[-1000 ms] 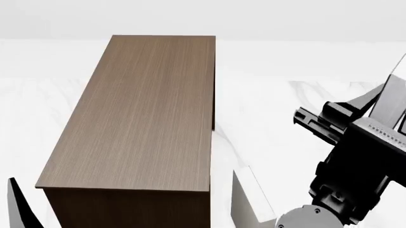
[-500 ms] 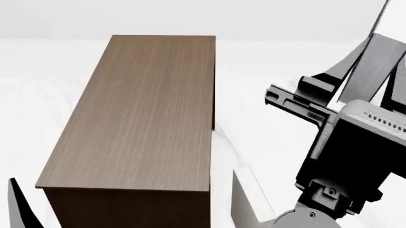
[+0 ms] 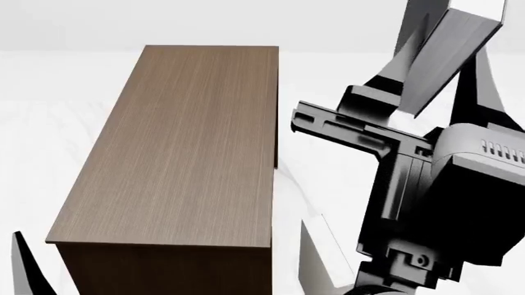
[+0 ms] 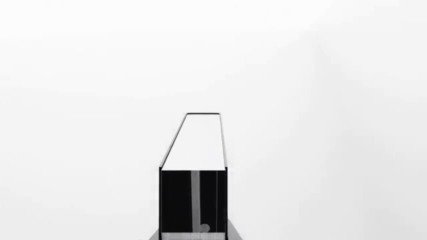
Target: Pick up the book in the middle and place it on the cabinet shelf.
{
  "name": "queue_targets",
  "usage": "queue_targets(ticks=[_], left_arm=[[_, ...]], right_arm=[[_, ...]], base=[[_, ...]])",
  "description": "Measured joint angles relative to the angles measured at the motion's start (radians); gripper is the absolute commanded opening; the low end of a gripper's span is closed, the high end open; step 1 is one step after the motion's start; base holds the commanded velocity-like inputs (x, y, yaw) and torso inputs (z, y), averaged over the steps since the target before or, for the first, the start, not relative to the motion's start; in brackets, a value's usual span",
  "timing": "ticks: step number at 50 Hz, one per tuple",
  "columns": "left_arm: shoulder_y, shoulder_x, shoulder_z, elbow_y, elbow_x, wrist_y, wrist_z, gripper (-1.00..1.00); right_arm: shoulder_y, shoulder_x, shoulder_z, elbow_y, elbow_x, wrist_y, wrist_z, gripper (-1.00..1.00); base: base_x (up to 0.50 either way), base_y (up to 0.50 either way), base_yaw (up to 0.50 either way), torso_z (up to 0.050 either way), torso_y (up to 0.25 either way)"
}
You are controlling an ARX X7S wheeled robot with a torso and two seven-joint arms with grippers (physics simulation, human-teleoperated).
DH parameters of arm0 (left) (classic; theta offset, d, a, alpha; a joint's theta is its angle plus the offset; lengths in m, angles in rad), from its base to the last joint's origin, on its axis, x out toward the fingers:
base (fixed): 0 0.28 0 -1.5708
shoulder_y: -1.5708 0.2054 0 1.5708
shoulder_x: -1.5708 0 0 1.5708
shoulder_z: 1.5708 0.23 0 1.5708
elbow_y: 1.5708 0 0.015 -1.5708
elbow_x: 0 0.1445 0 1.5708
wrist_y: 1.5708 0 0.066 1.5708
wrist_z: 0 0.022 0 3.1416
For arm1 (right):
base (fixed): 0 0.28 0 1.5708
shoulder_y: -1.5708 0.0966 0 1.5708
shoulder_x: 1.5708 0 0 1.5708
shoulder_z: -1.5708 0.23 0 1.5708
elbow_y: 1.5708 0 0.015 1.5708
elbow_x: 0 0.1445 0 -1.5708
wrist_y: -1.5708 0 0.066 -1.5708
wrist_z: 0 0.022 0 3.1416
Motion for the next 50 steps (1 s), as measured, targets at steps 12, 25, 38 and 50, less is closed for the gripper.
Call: queue_targets(ticks=[12,25,38,50], left_arm=[[0.000,-0.003,0.005,0.000,0.001,-0.002,-0.002,1.00],[-0.002,-0.006,0.010,0.001,-0.001,-0.006,-0.003,1.00],[-0.003,-0.010,0.014,0.001,-0.004,-0.009,-0.003,1.00],[-0.004,-0.012,0.019,-0.002,-0.004,-0.010,-0.005,1.00]], right_arm=[[0.000,-0.030,0.060,-0.015,0.156,-0.016,-0.034,-1.00],[-0.006,-0.073,0.115,0.016,0.335,-0.044,-0.073,-1.00],[-0.009,-0.112,0.160,0.052,0.478,-0.083,-0.107,-1.00],[-0.007,-0.151,0.217,0.116,0.674,-0.110,-0.118,-1.00]], base=[[0.00,0.00,0.00,0.000,0.001],[0.00,0.00,0.00,0.000,0.002],[0.00,0.00,0.00,0.001,0.001],[0.00,0.00,0.00,0.000,0.002]])
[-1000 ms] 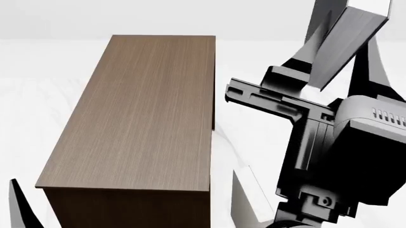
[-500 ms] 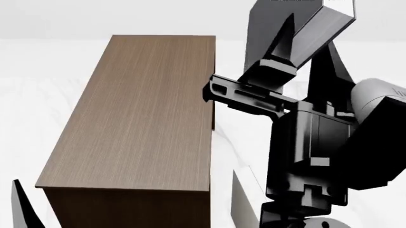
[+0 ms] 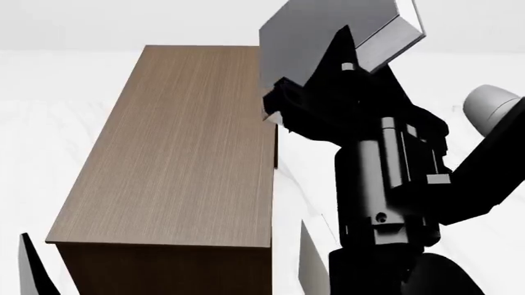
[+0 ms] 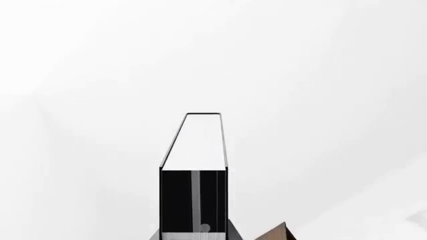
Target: Pick up the book in the middle and place it on the cabinet shelf.
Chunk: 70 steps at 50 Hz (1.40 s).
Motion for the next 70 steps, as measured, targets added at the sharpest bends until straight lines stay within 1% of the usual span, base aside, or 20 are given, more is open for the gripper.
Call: queue_targets(ticks=[15,37,50,70], left_arm=[[0.001,-0.003,0.005,0.001,0.000,-0.003,-0.002,1.00],[-0.001,-0.009,0.012,-0.005,-0.001,0.000,-0.007,1.00],[0.000,-0.012,0.016,-0.008,0.000,0.002,-0.011,1.00],[0.000,-0.016,0.023,-0.012,0.000,0.005,-0.016,1.00]], right_arm=[[0.011,-0.043,0.016,0.077,0.233,-0.001,-0.015,-1.00],[0.036,-0.104,0.006,0.081,0.424,-0.023,-0.010,-1.00],[0.049,-0.130,-0.015,0.094,0.455,-0.041,-0.011,-1.00],[0.082,-0.155,-0.062,0.180,0.418,-0.061,-0.040,-1.00]], base=[[0.00,0.00,0.00,0.000,0.001],[0.00,0.00,0.00,0.000,0.001],[0.00,0.00,0.00,0.000,0.002],[0.00,0.00,0.00,0.001,0.002]])
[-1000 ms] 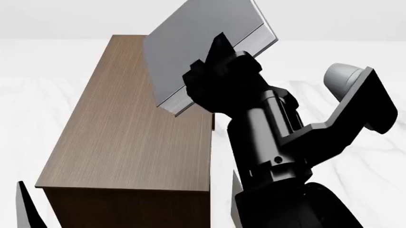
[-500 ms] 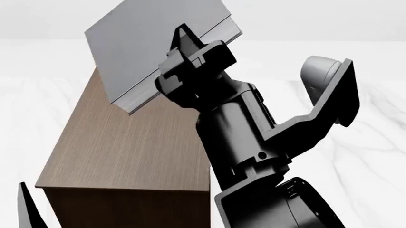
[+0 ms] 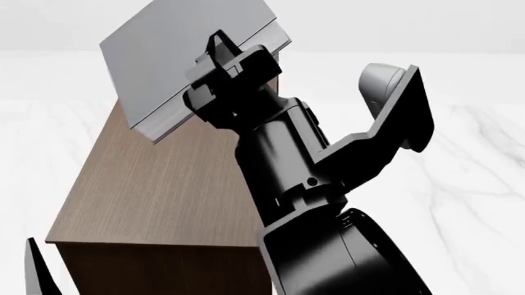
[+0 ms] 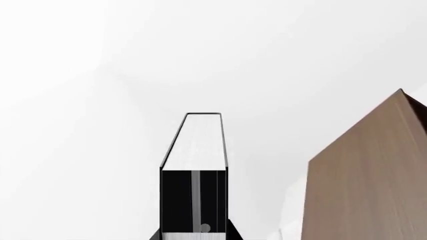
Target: Pick up the book in the middle and place it on the cabinet shelf.
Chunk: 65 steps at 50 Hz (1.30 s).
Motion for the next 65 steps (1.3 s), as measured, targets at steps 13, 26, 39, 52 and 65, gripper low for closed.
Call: queue_targets(ticks=[13,26,39,52,65], left_arm=[[-0.001,-0.004,0.002,0.001,-0.004,-0.002,-0.003,1.00],[-0.004,-0.006,0.004,-0.005,-0.010,0.001,-0.006,1.00],[-0.005,-0.009,0.007,-0.005,-0.010,0.000,-0.009,1.00],[-0.006,-0.012,0.009,-0.002,-0.011,-0.003,-0.011,1.00],[-0.005,-0.015,0.011,0.001,-0.011,-0.005,-0.013,1.00]], right_arm=[[0.024,-0.015,-0.039,0.050,-0.014,-0.012,-0.023,-1.00],[0.040,-0.020,-0.080,0.130,-0.050,-0.026,-0.048,-1.00],[0.068,-0.017,-0.112,0.172,-0.083,-0.037,-0.031,-1.00],[0.083,-0.020,-0.145,0.167,-0.088,-0.042,-0.007,-1.00],[0.080,-0.023,-0.182,0.158,-0.085,-0.049,0.003,-1.00]], base=[[0.00,0.00,0.00,0.000,0.001],[0.00,0.00,0.00,0.000,0.002],[0.00,0.00,0.00,0.001,0.002],[0.00,0.00,0.00,0.000,0.002],[0.00,0.00,0.00,0.001,0.001]])
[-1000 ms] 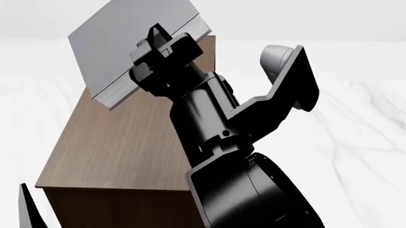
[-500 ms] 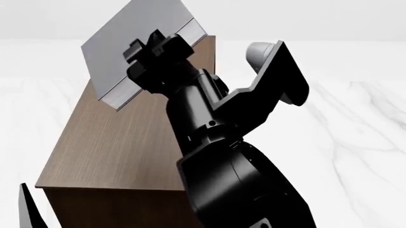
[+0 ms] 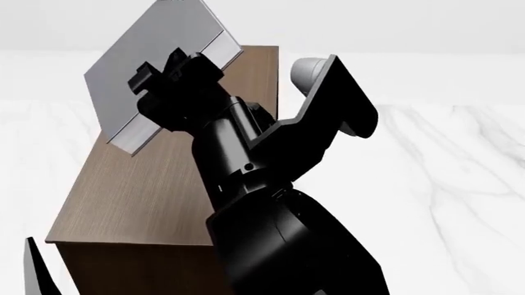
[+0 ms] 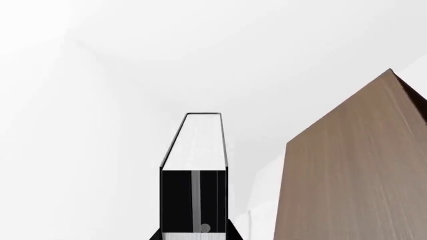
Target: Pick up the book in the middle and place it on the cabinet shelf.
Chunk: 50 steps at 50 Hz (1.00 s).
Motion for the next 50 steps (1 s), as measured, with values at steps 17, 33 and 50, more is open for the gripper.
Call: queue_targets(ticks=[17,33,50], left_arm=[[0.001,-0.004,0.005,-0.003,0.001,0.004,-0.004,1.00],[-0.001,-0.006,0.008,-0.005,-0.001,0.002,-0.007,1.00],[-0.004,-0.009,0.009,-0.007,-0.007,-0.001,-0.010,1.00]], right_arm=[[0.045,-0.002,-0.029,0.077,-0.027,-0.024,-0.032,-1.00],[0.043,-0.004,-0.073,0.105,-0.048,-0.037,-0.046,-1.00],[0.026,-0.002,-0.122,0.103,-0.053,-0.047,-0.047,-1.00]], base=[[0.00,0.00,0.00,0.000,0.002],[0.00,0.00,0.00,0.000,0.001],[0.00,0.00,0.00,0.001,0.001]])
